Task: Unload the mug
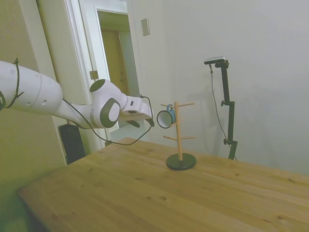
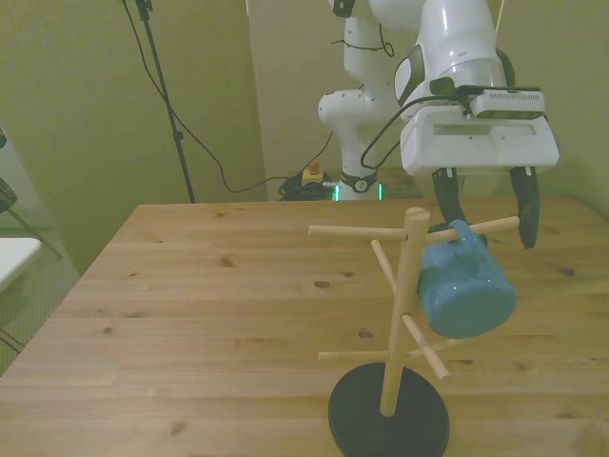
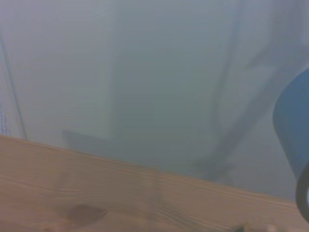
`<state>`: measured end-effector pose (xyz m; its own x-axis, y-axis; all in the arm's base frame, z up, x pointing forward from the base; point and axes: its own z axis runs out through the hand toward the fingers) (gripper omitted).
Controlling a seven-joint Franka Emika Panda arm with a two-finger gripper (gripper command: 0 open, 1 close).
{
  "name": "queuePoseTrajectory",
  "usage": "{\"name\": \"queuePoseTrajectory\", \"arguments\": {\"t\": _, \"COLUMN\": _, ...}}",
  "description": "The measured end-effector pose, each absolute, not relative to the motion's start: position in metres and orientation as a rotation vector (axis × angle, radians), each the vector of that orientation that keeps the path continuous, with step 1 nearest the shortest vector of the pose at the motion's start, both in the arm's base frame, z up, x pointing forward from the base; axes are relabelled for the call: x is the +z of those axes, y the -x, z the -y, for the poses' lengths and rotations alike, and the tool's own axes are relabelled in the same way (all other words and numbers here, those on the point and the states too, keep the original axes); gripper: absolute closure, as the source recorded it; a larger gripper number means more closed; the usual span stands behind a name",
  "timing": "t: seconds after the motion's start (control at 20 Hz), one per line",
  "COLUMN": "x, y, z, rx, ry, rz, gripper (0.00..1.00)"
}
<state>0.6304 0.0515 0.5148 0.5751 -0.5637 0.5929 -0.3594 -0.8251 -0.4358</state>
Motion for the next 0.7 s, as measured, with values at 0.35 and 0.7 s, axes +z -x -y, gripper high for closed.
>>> {"name": "queuePoseTrajectory", "arguments": {"t": 0.35, "x": 0.527, "y": -0.629, "z": -0.051, "rx": -1.094, "ry": 2.487, "rz": -0.798, "gripper": 0.00}}
{"name": "queuePoseTrajectory", "arguments": {"t": 0.7, "x": 0.530, "y": -0.644, "z": -0.029, "rx": -1.123, "ry": 2.440, "rz": -0.850, "gripper": 0.00}}
